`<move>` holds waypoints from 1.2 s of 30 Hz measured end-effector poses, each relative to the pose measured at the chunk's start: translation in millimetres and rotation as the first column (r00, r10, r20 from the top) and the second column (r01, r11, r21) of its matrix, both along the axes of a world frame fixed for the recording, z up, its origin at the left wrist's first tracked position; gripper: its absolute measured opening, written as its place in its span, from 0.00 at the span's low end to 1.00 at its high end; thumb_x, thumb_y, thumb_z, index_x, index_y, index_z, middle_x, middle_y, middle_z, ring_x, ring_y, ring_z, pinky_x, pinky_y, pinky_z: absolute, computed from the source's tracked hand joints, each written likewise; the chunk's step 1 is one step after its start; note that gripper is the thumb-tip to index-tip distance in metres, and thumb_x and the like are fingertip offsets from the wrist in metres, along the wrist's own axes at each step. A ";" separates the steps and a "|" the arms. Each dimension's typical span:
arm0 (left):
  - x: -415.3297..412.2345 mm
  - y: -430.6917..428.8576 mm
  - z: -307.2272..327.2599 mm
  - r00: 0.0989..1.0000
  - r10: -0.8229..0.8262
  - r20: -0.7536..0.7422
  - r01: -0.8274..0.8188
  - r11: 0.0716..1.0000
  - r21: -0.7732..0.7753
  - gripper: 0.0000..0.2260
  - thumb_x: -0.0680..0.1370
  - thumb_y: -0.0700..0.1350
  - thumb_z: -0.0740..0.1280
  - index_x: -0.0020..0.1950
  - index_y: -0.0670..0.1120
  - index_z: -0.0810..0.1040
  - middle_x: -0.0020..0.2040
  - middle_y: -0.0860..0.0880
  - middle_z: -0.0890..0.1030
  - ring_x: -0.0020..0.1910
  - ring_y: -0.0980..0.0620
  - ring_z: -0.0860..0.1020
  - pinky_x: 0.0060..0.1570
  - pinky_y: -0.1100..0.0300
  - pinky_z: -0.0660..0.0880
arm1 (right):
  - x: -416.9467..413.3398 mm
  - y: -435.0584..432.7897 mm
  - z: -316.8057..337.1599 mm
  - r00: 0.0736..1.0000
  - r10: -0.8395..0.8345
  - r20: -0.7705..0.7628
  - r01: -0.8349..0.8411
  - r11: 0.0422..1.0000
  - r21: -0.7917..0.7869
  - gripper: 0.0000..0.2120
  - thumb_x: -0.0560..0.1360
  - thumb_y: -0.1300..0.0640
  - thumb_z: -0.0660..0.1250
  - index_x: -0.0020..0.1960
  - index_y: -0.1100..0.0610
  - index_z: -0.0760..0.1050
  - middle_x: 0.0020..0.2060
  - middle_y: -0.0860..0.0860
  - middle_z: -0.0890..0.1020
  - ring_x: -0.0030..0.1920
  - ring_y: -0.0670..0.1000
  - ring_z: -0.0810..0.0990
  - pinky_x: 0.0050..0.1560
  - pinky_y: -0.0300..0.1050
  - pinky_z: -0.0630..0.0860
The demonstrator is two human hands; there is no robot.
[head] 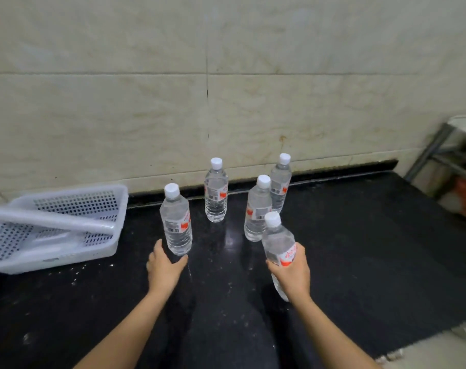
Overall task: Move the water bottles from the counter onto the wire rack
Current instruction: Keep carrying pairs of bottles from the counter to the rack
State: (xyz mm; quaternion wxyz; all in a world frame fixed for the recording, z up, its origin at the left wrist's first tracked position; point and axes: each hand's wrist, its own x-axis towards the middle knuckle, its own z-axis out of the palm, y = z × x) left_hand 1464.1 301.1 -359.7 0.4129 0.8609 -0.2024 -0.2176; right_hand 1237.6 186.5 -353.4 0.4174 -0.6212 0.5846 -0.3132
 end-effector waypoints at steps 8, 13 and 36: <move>44.8 -51.4 1.3 0.999 -0.011 0.036 0.018 0.979 -0.204 0.46 0.62 0.45 0.78 0.73 0.45 0.55 0.71 0.39 0.65 0.69 0.37 0.63 0.66 0.39 0.63 | 11.3 16.6 -0.5 0.986 -0.161 -0.031 0.160 0.986 -0.037 0.24 0.61 0.61 0.76 0.45 0.43 0.65 0.44 0.49 0.79 0.42 0.50 0.77 0.43 0.46 0.72; 46.9 -64.6 -10.7 0.983 0.125 -0.137 -0.163 0.933 -0.320 0.30 0.64 0.41 0.76 0.63 0.43 0.68 0.60 0.39 0.77 0.58 0.38 0.76 0.57 0.48 0.71 | 23.4 12.5 4.3 0.979 -0.201 -0.042 0.199 0.979 -0.044 0.23 0.62 0.62 0.75 0.43 0.45 0.64 0.42 0.48 0.77 0.39 0.47 0.75 0.42 0.45 0.70; -133.8 22.0 -2.6 0.976 -0.131 -0.175 0.050 0.914 -0.403 0.20 0.66 0.33 0.74 0.49 0.48 0.69 0.48 0.47 0.76 0.48 0.47 0.76 0.52 0.54 0.72 | -132.1 71.7 3.8 0.980 -0.180 0.084 0.178 0.984 0.032 0.30 0.65 0.57 0.76 0.61 0.55 0.64 0.49 0.48 0.74 0.49 0.49 0.73 0.50 0.40 0.68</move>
